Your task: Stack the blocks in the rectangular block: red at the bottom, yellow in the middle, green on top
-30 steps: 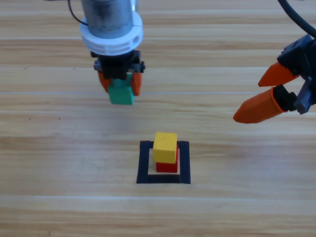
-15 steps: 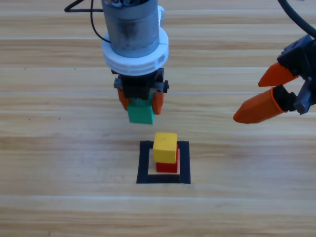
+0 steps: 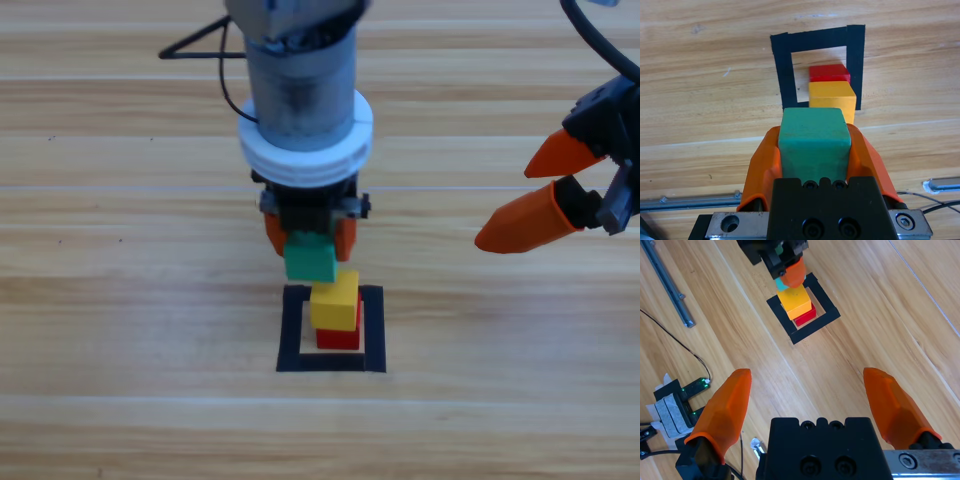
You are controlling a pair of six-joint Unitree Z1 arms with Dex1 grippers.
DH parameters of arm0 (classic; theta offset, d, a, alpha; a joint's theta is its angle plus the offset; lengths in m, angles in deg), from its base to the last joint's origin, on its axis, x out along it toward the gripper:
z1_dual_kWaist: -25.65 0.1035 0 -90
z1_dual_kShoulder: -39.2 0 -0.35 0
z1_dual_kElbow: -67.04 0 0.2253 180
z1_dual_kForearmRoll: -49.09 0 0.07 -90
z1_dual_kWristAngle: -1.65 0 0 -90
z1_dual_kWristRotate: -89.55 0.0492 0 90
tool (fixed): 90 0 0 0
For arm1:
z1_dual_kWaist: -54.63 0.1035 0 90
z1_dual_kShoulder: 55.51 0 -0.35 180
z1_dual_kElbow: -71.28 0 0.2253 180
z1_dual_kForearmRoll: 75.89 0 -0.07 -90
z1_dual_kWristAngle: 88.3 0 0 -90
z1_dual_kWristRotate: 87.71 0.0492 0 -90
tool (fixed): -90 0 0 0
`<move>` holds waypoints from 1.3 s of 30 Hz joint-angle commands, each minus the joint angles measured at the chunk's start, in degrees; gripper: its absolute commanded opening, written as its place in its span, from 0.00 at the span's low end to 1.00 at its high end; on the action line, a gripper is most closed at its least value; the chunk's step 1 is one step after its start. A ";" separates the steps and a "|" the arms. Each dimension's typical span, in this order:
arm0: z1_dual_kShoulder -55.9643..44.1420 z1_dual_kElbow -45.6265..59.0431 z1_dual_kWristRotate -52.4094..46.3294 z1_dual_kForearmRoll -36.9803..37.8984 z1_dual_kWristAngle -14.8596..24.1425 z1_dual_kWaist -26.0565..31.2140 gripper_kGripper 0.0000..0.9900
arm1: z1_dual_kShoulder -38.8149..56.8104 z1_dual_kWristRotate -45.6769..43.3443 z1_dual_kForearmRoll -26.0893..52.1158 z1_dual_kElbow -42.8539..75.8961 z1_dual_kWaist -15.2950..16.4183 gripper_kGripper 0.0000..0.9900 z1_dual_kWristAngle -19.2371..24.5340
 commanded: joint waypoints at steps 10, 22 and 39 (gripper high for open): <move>4.53 -2.21 -1.14 -0.40 -0.39 -2.94 0.00 | 1.05 -0.78 0.70 2.03 -1.32 1.00 0.42; 6.64 -3.70 -0.79 -0.40 0.05 -2.94 0.00 | 0.08 -1.04 0.61 1.94 -1.32 1.00 0.51; 7.08 -4.05 -0.26 -0.40 0.13 -2.94 0.00 | 0.26 -1.22 0.26 2.03 -1.32 1.00 0.33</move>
